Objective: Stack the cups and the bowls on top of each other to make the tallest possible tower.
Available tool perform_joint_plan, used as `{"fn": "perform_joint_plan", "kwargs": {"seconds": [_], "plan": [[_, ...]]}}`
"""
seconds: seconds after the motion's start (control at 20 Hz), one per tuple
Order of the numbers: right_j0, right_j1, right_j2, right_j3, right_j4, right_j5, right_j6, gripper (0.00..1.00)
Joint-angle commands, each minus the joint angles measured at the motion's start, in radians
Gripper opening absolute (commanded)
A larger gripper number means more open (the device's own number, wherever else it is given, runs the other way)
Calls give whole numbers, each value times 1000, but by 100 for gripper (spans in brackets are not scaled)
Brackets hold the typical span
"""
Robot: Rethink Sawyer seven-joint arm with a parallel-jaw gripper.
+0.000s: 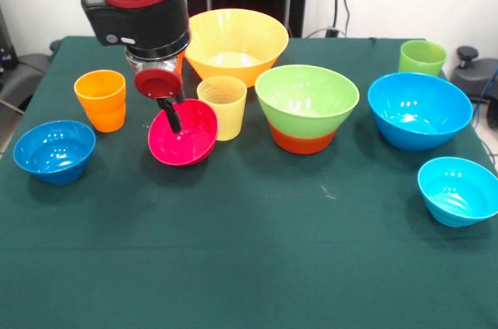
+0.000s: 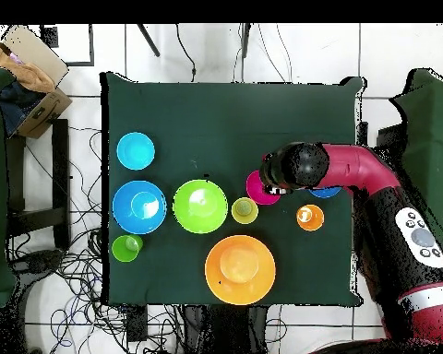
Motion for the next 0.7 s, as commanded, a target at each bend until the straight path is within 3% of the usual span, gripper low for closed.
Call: {"fn": "perform_joint_plan", "kwargs": {"seconds": [0.05, 0.3, 0.7], "plan": [[49, 17, -38, -28, -88, 67, -34, 100], [68, 17, -59, -59, -113, 133, -70, 100], [148, 6, -120, -114, -227, 271, -94, 100]]}}
